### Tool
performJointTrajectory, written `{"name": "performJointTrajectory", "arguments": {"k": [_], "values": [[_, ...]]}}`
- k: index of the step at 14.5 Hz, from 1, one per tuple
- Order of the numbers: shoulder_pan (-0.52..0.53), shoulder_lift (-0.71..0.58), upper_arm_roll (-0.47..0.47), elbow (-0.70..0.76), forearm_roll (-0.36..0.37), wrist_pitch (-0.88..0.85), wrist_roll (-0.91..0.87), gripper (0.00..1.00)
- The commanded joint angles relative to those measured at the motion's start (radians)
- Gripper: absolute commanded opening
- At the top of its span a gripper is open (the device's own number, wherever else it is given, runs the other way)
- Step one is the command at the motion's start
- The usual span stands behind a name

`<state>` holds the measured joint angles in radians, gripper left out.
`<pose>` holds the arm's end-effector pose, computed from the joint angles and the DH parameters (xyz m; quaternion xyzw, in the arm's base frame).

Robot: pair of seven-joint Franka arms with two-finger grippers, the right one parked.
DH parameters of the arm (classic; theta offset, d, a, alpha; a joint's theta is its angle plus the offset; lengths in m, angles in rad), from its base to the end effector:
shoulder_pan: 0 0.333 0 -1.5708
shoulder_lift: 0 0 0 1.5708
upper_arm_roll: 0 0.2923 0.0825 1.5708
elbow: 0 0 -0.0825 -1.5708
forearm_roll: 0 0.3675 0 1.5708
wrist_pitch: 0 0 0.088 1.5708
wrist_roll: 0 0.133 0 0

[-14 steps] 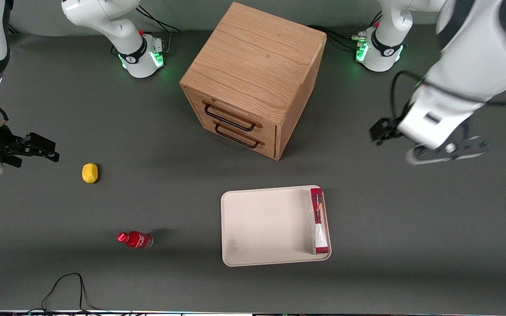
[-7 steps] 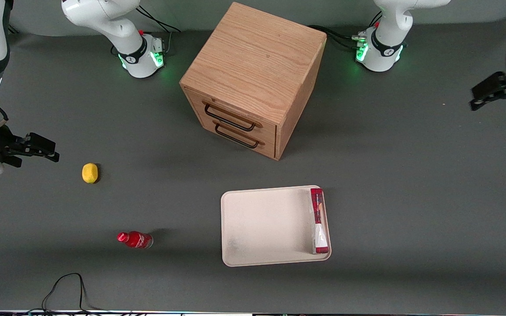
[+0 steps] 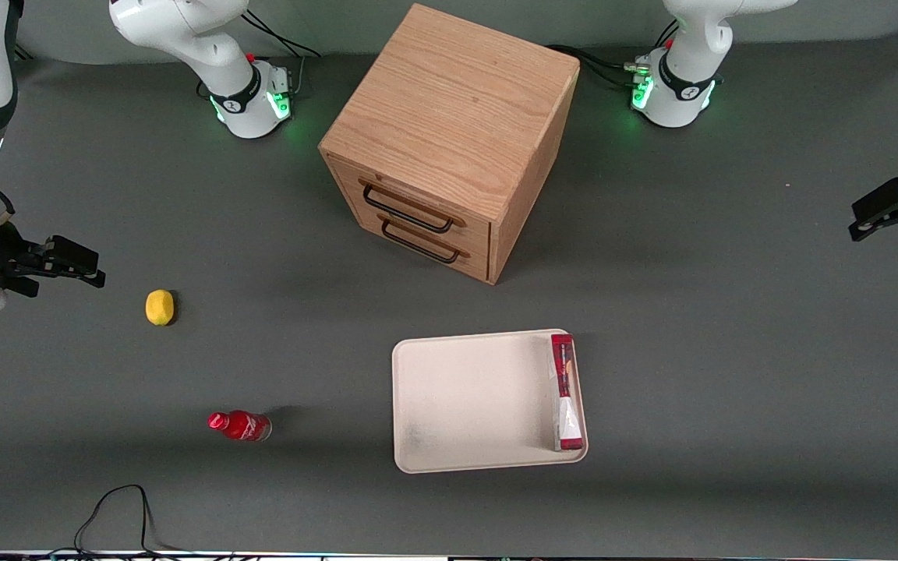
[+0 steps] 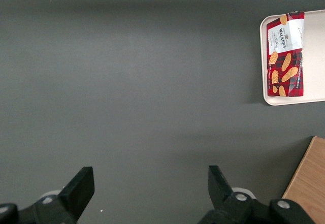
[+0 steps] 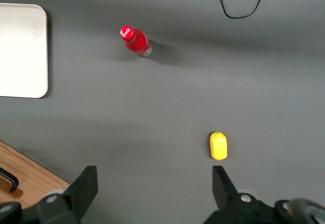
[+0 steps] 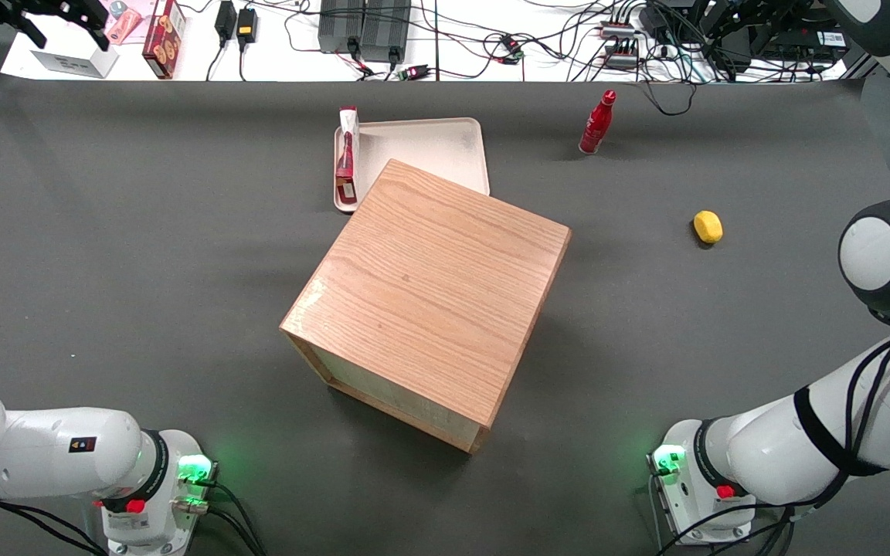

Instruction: Place red cookie box on tray

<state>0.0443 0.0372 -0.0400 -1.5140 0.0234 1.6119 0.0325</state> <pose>0.5550 0.0058 0.5843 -0.9994 0.0142 -0.0302 0.0115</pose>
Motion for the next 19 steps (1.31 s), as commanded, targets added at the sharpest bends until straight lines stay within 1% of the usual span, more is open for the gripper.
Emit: {"name": "performJointTrajectory", "arguments": {"k": [1, 2, 4, 5, 7, 8, 14, 16, 19], "values": [[-0.130, -0.065, 0.117, -0.077, 0.004, 0.037, -0.011, 1.00], [-0.159, -0.066, 0.153, -0.075, 0.001, 0.028, -0.019, 1.00], [-0.161, -0.063, 0.149, -0.065, 0.001, 0.022, -0.037, 1.00], [-0.159, -0.060, 0.131, -0.057, 0.001, 0.014, -0.064, 1.00], [-0.105, -0.059, 0.056, -0.037, 0.004, 0.006, -0.091, 1.00], [-0.089, -0.057, 0.043, -0.025, 0.003, 0.000, -0.092, 1.00], [-0.087, -0.060, 0.046, -0.020, -0.013, -0.050, -0.086, 1.00], [-0.087, -0.060, 0.049, -0.020, -0.060, -0.053, -0.089, 1.00], [-0.087, -0.060, 0.049, -0.020, -0.060, -0.056, -0.089, 1.00]]}}
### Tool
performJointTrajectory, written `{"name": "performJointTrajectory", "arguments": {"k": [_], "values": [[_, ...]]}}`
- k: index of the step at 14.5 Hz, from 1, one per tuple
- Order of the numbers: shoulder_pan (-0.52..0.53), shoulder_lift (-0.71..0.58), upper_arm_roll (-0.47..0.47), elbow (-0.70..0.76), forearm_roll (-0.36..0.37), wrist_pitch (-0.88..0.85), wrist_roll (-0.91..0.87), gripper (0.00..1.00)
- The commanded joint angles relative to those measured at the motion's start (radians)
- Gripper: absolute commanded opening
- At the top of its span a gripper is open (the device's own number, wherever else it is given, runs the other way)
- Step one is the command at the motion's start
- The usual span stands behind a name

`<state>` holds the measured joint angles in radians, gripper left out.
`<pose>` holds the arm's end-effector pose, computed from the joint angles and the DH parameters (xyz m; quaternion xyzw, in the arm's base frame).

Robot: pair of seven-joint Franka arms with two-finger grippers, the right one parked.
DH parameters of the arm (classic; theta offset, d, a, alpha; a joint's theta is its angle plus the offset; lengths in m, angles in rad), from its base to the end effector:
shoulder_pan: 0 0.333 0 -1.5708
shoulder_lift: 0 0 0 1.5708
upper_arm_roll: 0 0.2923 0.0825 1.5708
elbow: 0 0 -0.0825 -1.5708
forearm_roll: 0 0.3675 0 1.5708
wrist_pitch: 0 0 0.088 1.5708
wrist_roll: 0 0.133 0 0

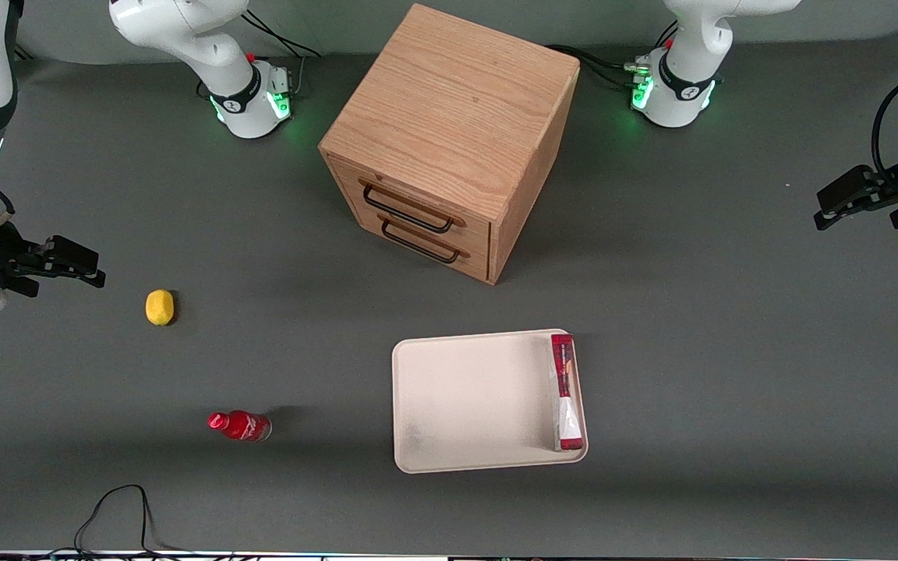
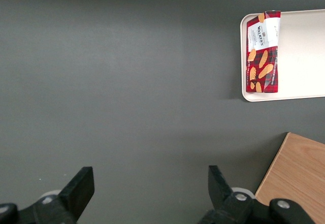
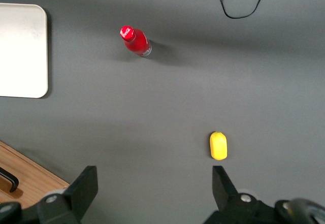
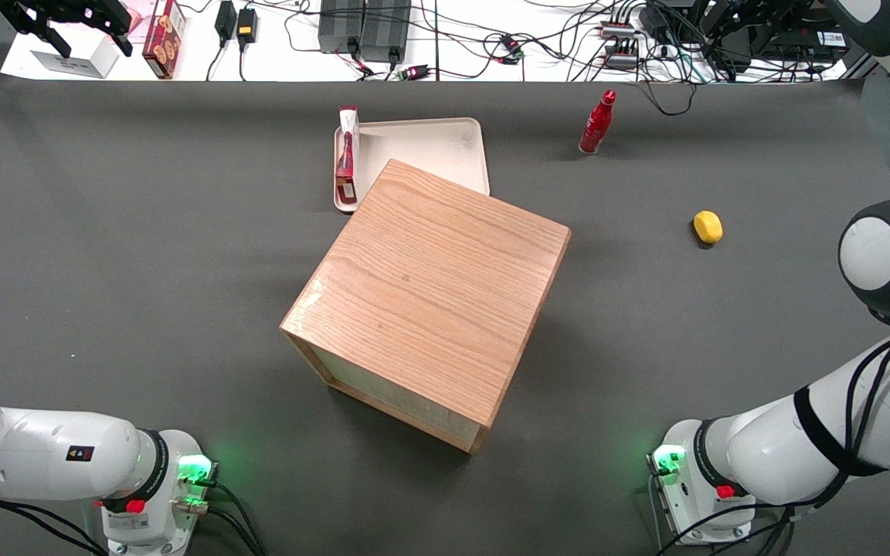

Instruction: Place red cookie box on tray

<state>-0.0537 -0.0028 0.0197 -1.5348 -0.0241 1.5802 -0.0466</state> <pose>0.5396 -0.0215 0.5937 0.9996 0.0061 0.0236 0.0130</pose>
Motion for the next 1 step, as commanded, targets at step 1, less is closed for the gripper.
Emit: {"name": "performJointTrajectory", "arguments": {"k": [1], "values": [[0.011, -0.020, -0.010, 0.001, -0.010, -0.025, -0.013, 1.00]]}}
